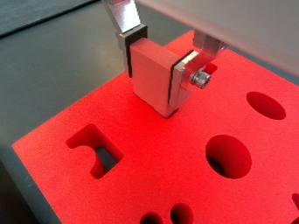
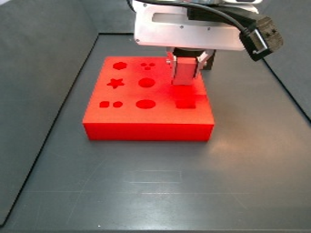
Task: Insert the double-square object.
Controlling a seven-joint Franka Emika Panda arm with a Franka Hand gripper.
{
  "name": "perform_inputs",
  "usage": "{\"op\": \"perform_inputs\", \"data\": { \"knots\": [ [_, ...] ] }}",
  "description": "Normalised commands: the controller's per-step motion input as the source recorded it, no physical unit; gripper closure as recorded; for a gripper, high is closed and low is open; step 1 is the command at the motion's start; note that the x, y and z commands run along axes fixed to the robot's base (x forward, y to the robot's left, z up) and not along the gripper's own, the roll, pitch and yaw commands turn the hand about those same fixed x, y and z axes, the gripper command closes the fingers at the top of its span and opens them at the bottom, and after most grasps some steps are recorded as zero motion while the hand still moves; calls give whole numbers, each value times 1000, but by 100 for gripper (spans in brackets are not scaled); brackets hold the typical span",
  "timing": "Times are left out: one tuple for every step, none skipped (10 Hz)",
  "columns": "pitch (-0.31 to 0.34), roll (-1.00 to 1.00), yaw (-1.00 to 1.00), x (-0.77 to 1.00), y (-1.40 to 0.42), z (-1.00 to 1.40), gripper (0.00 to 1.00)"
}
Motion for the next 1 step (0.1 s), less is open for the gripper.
{"op": "perform_inputs", "data": {
  "knots": [
    [0,0,0,0,0,0,100]
  ]
}}
